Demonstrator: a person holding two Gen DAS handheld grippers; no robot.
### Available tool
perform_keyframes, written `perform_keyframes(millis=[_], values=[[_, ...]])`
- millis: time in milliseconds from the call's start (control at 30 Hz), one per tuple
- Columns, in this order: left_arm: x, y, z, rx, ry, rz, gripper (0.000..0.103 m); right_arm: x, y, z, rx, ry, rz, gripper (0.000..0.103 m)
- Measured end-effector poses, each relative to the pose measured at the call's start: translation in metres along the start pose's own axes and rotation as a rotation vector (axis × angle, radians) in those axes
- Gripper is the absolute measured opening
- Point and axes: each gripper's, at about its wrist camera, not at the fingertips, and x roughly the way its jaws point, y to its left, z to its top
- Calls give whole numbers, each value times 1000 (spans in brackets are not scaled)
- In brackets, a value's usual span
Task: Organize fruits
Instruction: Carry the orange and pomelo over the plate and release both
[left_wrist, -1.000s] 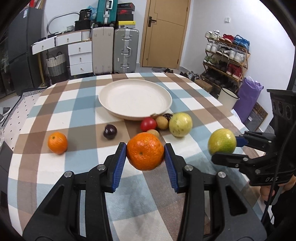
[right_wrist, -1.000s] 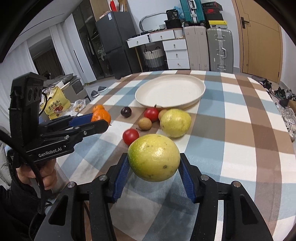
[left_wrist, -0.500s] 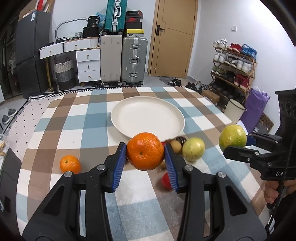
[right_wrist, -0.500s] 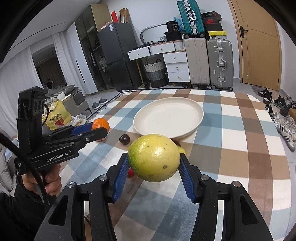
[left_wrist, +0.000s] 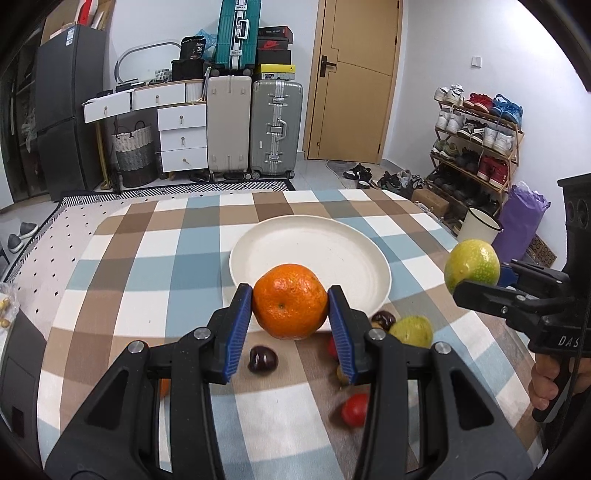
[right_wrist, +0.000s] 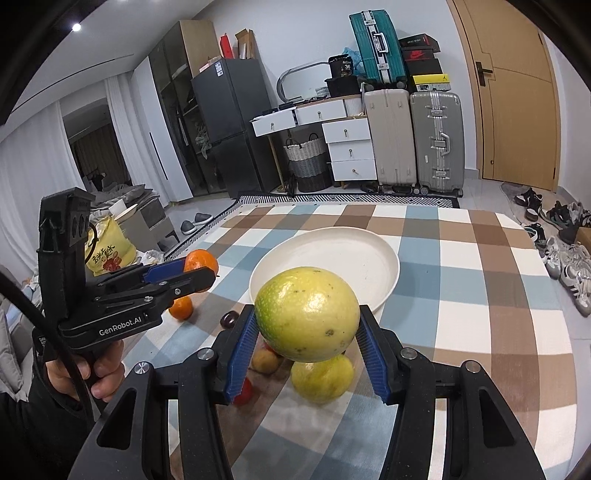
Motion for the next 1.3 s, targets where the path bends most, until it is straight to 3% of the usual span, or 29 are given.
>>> perform_keyframes(millis=[367, 1300], values=[[42, -6, 14, 24, -1, 41, 39, 35, -18, 19, 32, 3, -19, 54], [129, -5, 13, 50, 67, 32, 39, 125, -38, 24, 32, 137, -56, 54]])
